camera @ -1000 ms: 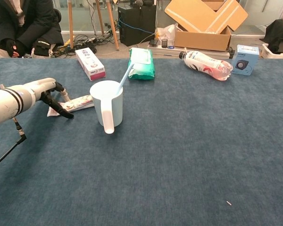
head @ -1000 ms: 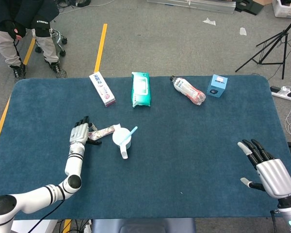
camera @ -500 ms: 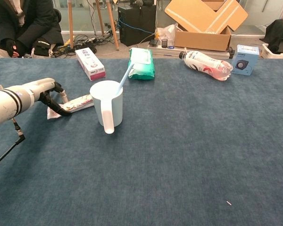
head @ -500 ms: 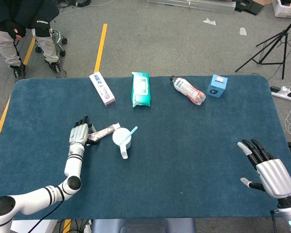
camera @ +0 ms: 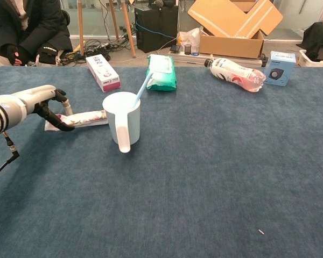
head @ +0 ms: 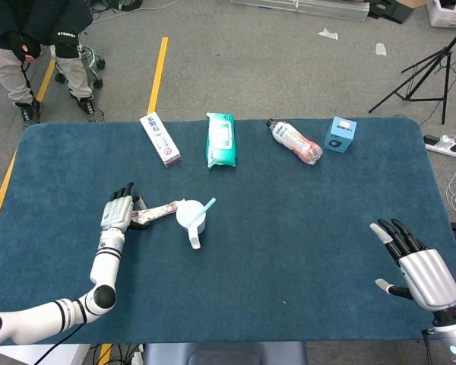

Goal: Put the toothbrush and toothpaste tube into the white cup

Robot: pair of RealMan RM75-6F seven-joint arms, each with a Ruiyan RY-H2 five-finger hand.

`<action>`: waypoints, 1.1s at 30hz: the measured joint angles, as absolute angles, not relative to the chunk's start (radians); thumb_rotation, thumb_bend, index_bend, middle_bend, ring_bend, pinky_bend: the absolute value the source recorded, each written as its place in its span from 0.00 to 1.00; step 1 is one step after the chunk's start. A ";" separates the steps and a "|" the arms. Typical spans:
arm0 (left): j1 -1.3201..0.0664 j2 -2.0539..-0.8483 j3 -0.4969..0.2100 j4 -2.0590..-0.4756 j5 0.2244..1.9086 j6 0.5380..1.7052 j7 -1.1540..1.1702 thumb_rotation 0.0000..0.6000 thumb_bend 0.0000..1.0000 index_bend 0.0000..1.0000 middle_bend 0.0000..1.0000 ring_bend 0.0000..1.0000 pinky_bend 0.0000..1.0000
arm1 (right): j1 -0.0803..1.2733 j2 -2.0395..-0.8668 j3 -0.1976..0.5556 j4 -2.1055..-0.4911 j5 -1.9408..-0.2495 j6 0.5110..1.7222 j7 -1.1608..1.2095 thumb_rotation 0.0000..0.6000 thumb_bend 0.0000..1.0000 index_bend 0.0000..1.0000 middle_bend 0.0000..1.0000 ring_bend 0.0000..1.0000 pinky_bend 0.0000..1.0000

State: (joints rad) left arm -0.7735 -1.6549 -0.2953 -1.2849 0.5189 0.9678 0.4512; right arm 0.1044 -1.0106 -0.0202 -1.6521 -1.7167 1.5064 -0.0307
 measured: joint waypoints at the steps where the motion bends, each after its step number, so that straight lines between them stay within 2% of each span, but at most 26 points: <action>1: -0.767 -1.645 -0.293 -1.294 0.524 0.971 0.448 1.00 0.28 0.50 0.00 0.00 0.00 | 0.105 -1.011 -0.020 -1.652 -1.717 1.506 -0.032 1.00 0.00 0.04 0.11 0.06 0.42; 17: -0.684 -1.487 -0.268 -1.432 0.584 1.008 0.402 1.00 0.28 0.50 0.00 0.00 0.00 | 0.112 -1.021 -0.020 -1.660 -1.708 1.483 -0.060 1.00 0.00 0.04 0.11 0.06 0.42; 33: -0.663 -1.399 -0.246 -1.563 0.649 1.063 0.421 1.00 0.28 0.50 0.00 0.00 0.00 | 0.113 -1.019 -0.019 -1.660 -1.705 1.485 -0.057 1.00 0.00 0.04 0.11 0.06 0.42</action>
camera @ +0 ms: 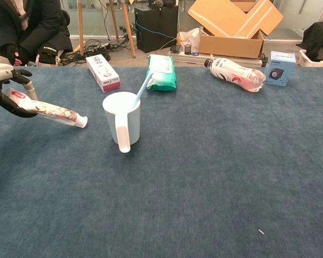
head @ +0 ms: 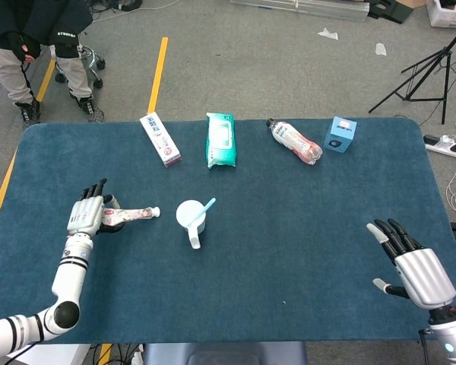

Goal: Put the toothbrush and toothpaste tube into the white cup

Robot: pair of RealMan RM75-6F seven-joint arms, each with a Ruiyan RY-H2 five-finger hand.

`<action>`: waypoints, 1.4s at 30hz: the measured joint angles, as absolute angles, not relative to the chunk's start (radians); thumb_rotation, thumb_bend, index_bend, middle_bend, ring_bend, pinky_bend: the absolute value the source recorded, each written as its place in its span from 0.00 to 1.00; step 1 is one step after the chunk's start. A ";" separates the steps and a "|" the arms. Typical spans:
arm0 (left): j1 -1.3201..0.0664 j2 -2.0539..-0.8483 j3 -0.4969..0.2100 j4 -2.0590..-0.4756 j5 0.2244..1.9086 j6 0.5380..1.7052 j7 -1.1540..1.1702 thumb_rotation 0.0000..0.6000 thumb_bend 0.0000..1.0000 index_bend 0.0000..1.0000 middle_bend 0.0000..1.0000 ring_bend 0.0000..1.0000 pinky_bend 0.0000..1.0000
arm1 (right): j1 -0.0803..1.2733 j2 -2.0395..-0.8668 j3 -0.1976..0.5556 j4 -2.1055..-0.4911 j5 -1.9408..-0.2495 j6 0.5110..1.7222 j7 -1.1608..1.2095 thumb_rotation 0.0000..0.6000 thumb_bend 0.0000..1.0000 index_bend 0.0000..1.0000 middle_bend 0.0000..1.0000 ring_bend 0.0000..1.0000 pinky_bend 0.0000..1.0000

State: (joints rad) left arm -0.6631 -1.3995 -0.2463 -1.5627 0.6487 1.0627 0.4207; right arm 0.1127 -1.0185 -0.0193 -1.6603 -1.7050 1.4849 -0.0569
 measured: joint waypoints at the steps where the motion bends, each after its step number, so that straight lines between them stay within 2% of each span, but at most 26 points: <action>1: -0.663 -1.394 -0.245 -1.570 0.653 1.067 0.425 1.00 0.28 0.50 0.00 0.00 0.00 | 0.112 -1.018 -0.019 -1.660 -1.705 1.486 -0.056 1.00 0.00 0.04 0.11 0.06 0.42; 17: -0.657 -1.303 -0.234 -1.721 0.695 1.125 0.466 1.00 0.29 0.51 0.00 0.00 0.00 | 0.111 -1.016 -0.018 -1.659 -1.705 1.492 -0.051 1.00 0.00 0.04 0.11 0.06 0.42; 28: -0.656 -1.280 -0.229 -1.751 0.684 1.125 0.459 1.00 0.29 0.51 0.00 0.00 0.00 | 0.112 -1.014 -0.015 -1.659 -1.699 1.490 -0.045 1.00 0.00 0.04 0.11 0.06 0.42; 42: -0.666 -1.183 -0.298 -1.872 0.637 1.149 0.431 1.00 0.29 0.51 0.00 0.00 0.00 | 0.111 -1.015 -0.015 -1.659 -1.697 1.491 -0.049 1.00 0.00 0.04 0.11 0.06 0.42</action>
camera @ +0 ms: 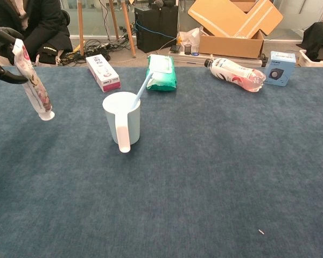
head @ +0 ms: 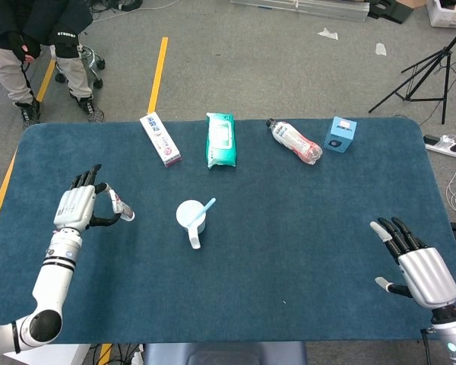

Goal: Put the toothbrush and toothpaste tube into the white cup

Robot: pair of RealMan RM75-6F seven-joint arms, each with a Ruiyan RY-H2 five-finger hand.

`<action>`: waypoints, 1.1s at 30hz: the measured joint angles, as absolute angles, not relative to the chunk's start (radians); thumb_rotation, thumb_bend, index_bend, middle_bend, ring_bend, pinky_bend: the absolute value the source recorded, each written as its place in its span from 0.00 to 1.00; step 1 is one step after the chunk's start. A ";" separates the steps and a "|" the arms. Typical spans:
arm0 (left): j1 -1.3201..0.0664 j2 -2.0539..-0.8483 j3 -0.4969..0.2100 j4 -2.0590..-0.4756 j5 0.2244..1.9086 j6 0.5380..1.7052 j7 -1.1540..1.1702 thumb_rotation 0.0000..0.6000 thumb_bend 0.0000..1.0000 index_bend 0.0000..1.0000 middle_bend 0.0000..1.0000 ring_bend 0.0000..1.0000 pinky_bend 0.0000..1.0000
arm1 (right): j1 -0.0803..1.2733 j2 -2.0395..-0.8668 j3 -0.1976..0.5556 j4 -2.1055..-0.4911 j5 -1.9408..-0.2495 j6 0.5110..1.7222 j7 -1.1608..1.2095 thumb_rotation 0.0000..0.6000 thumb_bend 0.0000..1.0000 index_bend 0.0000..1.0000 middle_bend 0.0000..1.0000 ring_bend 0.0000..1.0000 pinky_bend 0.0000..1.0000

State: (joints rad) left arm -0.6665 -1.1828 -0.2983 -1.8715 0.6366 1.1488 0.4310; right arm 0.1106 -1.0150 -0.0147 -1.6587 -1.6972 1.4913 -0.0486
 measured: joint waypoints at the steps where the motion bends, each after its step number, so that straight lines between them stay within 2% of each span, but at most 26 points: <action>1: -0.668 -1.174 -0.303 -1.882 0.631 1.150 0.431 1.00 0.29 0.51 0.00 0.00 0.00 | 0.111 -1.015 -0.015 -1.659 -1.697 1.491 -0.049 1.00 0.00 0.04 0.11 0.06 0.42; 17: -0.695 -1.043 -0.343 -2.053 0.592 1.198 0.456 1.00 0.29 0.52 0.00 0.00 0.00 | 0.113 -1.016 -0.016 -1.661 -1.698 1.486 -0.055 1.00 0.00 0.04 0.11 0.06 0.42; 33: -0.780 -1.012 -0.399 -2.155 0.487 1.215 0.457 1.00 0.29 0.53 0.00 0.00 0.00 | 0.110 -1.009 -0.019 -1.659 -1.706 1.495 -0.040 1.00 0.00 0.04 0.11 0.06 0.42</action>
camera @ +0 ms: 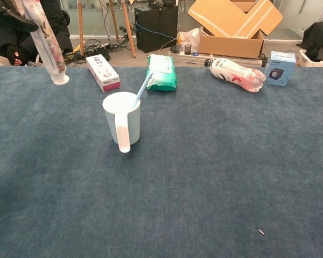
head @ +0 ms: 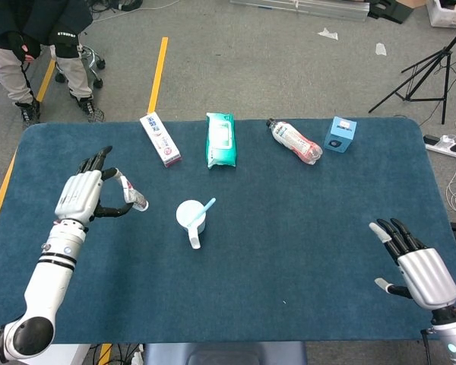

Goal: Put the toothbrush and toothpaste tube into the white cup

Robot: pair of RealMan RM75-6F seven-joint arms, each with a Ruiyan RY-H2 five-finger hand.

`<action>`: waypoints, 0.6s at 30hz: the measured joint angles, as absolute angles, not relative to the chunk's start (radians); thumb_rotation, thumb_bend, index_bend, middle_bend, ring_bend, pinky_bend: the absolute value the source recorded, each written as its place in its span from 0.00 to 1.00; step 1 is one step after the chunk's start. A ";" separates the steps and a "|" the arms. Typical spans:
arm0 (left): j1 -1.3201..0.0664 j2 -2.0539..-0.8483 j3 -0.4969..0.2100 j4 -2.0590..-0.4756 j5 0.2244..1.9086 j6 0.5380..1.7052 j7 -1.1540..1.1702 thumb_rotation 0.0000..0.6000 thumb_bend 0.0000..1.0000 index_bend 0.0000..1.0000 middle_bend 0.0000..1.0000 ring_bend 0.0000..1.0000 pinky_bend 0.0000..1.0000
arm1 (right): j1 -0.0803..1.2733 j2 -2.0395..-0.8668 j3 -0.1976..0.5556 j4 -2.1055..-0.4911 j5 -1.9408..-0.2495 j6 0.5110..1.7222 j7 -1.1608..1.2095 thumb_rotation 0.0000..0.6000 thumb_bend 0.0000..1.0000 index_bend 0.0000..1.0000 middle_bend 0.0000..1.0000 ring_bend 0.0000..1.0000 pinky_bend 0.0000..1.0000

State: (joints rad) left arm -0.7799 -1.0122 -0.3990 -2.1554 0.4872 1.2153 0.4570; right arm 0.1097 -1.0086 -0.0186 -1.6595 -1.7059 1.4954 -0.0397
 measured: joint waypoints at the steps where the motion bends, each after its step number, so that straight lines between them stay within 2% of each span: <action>1: -0.788 -1.016 -0.401 -2.157 0.481 1.216 0.459 1.00 0.29 0.53 0.00 0.00 0.00 | 0.109 -1.008 -0.019 -1.659 -1.706 1.496 -0.038 1.00 0.00 0.04 0.11 0.06 0.42; 18: -0.922 -1.128 -0.422 -2.163 0.401 1.270 0.507 1.00 0.29 0.53 0.00 0.00 0.00 | 0.105 -0.998 -0.022 -1.653 -1.719 1.512 -0.011 1.00 0.00 0.04 0.11 0.06 0.42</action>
State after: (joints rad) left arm -0.9225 -1.1281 -0.4216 -2.1635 0.4007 1.2699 0.5065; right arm 0.1046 -0.9983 -0.0224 -1.6532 -1.7190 1.5116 -0.0109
